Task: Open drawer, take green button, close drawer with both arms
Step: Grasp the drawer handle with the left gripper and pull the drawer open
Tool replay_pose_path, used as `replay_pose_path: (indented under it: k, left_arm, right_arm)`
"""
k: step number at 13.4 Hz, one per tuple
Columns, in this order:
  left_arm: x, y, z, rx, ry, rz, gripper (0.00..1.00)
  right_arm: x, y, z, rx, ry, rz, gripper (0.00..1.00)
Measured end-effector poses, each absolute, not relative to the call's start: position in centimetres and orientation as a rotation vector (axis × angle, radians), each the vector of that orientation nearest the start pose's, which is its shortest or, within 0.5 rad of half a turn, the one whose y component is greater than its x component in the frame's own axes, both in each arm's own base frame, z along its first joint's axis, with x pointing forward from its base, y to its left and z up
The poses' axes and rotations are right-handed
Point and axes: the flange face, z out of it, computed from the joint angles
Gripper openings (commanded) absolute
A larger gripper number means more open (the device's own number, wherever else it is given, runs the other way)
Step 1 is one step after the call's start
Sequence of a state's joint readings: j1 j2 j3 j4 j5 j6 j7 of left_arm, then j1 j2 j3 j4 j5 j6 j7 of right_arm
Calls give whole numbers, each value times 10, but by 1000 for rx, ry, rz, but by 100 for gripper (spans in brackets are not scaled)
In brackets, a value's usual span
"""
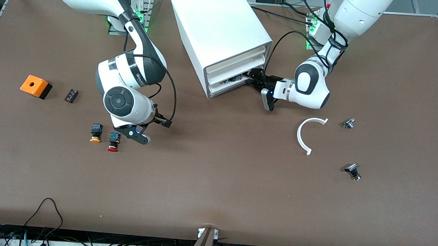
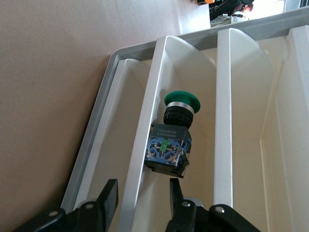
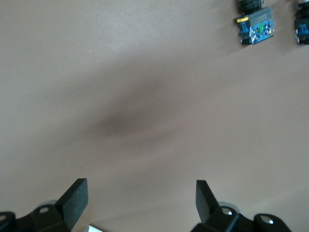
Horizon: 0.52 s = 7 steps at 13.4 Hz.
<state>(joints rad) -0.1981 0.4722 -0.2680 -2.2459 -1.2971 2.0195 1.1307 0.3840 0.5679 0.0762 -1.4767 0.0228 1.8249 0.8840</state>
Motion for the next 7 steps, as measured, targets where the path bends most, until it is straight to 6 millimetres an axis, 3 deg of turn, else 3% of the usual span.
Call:
replay_pose_path:
  k: [2, 3, 4, 7]
  left_arm:
    - [409, -278, 153, 1910, -517, -282, 37]
    - [408, -278, 152, 1909, -518, -284, 13]
    - [407, -280, 152, 1908, -519, -287, 0]
    - [405, -281, 149, 1911, -533, -280, 0]
  right_arm:
    - [608, 307, 329, -3135, 713, 339, 99]
    - [608, 310, 329, -3134, 712, 334, 99]
    - [608, 311, 329, -3130, 712, 321, 99]
    - [611, 312, 331, -3118, 713, 290, 99]
